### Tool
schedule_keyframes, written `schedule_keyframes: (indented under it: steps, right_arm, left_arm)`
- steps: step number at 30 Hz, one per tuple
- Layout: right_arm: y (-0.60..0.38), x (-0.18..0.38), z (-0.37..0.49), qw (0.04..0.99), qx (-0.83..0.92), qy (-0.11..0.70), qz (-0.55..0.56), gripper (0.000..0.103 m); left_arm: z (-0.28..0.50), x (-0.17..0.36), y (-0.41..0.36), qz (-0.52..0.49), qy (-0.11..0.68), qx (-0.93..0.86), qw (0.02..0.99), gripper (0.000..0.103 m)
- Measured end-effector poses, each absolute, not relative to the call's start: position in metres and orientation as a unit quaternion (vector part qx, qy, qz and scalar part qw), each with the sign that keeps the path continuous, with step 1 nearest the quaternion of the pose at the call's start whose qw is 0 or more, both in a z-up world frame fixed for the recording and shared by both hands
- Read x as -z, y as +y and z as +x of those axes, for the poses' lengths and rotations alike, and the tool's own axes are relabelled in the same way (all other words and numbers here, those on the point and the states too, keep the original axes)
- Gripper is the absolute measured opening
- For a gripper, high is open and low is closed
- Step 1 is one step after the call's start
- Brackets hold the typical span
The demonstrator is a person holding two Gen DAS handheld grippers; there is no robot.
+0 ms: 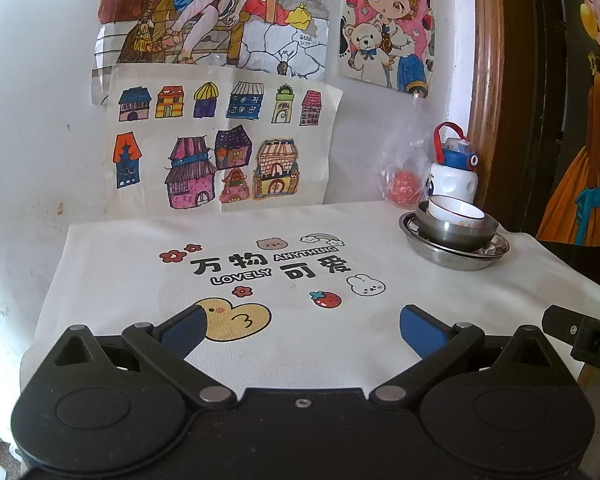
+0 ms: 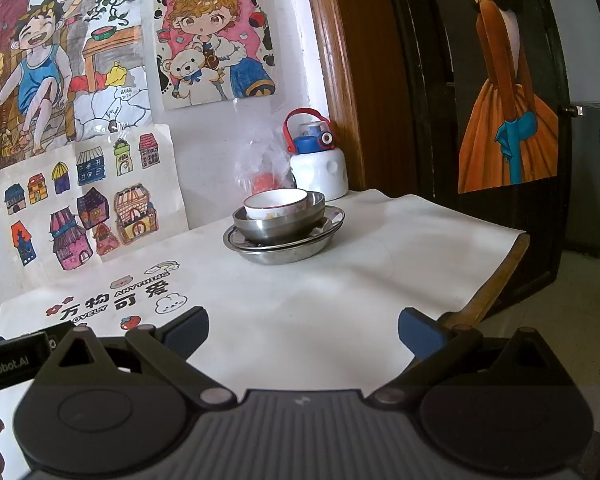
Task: Organize plates and bowls
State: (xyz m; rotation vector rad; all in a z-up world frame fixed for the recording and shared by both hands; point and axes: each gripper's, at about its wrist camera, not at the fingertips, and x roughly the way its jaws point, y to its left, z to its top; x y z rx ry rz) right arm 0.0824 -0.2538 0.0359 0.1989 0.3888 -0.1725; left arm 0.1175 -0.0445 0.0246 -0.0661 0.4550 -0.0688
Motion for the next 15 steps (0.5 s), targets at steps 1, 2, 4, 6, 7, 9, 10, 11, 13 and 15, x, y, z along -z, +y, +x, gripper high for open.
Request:
schedule_keyframes:
  steps: [1, 2, 4, 6, 7, 9, 10, 11, 13, 15]
  right_arm:
    - [-0.2538, -0.0358, 0.0826, 0.972, 0.085, 0.193, 0.099, 0.103]
    - [-0.2535, -0.0361, 0.0828, 0.972, 0.085, 0.194, 0.098, 0.103]
    - [-0.2531, -0.0360, 0.0826, 0.972, 0.085, 0.194, 0.098, 0.103]
    - [-0.2531, -0.0357, 0.0824, 0.972, 0.085, 0.195, 0.098, 0.103]
    - [-0.2531, -0.0357, 0.0828, 0.972, 0.085, 0.196, 0.098, 0.103]
    - [-0.2528, -0.0357, 0.0831, 0.972, 0.085, 0.196, 0.098, 0.103]
    - [-0.2527, -0.0357, 0.0830, 0.972, 0.085, 0.195, 0.098, 0.103]
    - [-0.2528, -0.0356, 0.0831, 0.972, 0.084, 0.196, 0.098, 0.103]
    - [-0.2526, -0.0356, 0.0830, 0.972, 0.084, 0.195, 0.097, 0.103]
    - [-0.2526, -0.0356, 0.0829, 0.972, 0.084, 0.195, 0.098, 0.103]
  left_arm:
    - [0.1170, -0.0249, -0.0443, -0.033, 0.226, 0.034, 0.973, 0.102]
    - [0.1170, -0.0252, -0.0443, -0.033, 0.226, 0.034, 0.973, 0.102]
    - [0.1168, -0.0257, -0.0444, -0.032, 0.227, 0.034, 0.973, 0.102]
    - [0.1166, -0.0258, -0.0439, -0.033, 0.226, 0.035, 0.973, 0.102]
    - [0.1168, -0.0256, -0.0442, -0.033, 0.226, 0.034, 0.973, 0.102]
    - [0.1169, -0.0258, -0.0443, -0.033, 0.226, 0.034, 0.973, 0.102]
    - [0.1169, -0.0259, -0.0443, -0.033, 0.226, 0.034, 0.973, 0.102]
    - [0.1168, -0.0259, -0.0441, -0.033, 0.226, 0.033, 0.973, 0.102]
    - [0.1168, -0.0261, -0.0442, -0.033, 0.226, 0.034, 0.973, 0.102]
    - [0.1167, -0.0262, -0.0441, -0.034, 0.225, 0.033, 0.973, 0.102]
